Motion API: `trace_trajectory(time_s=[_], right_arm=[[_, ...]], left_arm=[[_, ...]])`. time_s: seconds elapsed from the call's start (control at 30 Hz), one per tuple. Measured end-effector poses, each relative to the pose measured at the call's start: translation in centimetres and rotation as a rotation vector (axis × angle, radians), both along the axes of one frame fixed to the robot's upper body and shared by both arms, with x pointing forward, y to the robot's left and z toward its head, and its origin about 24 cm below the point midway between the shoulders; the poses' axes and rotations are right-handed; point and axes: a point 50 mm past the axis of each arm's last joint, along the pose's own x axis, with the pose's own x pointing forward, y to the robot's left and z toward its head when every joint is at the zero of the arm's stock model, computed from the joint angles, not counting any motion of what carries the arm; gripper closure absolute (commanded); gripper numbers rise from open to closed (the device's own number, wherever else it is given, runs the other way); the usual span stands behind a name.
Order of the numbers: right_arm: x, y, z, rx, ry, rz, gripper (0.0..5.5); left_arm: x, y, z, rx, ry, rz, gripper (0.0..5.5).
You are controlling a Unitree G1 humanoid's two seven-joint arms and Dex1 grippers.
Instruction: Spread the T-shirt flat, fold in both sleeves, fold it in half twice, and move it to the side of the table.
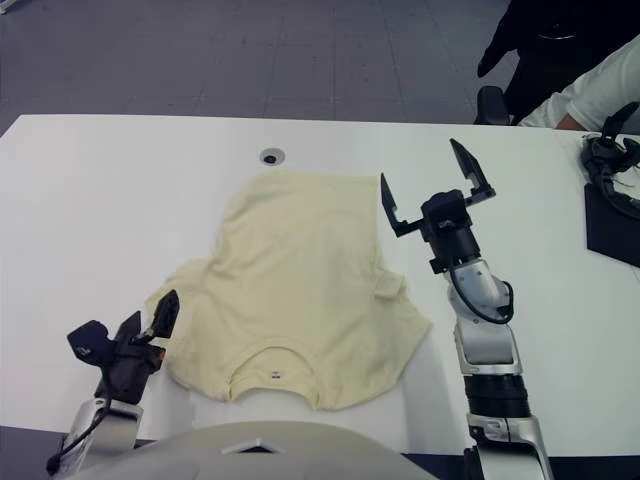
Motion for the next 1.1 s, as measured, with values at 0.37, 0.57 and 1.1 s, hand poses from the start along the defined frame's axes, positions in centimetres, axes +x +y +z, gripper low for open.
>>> trace_trajectory(time_s=[0.37,0.57,1.1], right_arm=[[-0.1,-0.2,0.2,-0.016,-0.007,-0.006,0.10],[-0.2,-0.1,0.0,-0.020,-0.001,-0.009,0.10],[-0.1,0.2,-0.4,-0.044,0.010,-0.008,0.10]], left_arm=[[0.7,0.3,-0.7,-0.003,0.056,0.042,3.26],[0.7,0.7,-0.9,0.014,0.063,0.075,4.39],[1.2,0.4,0.3,0.222,-0.045,0.043,5.45]])
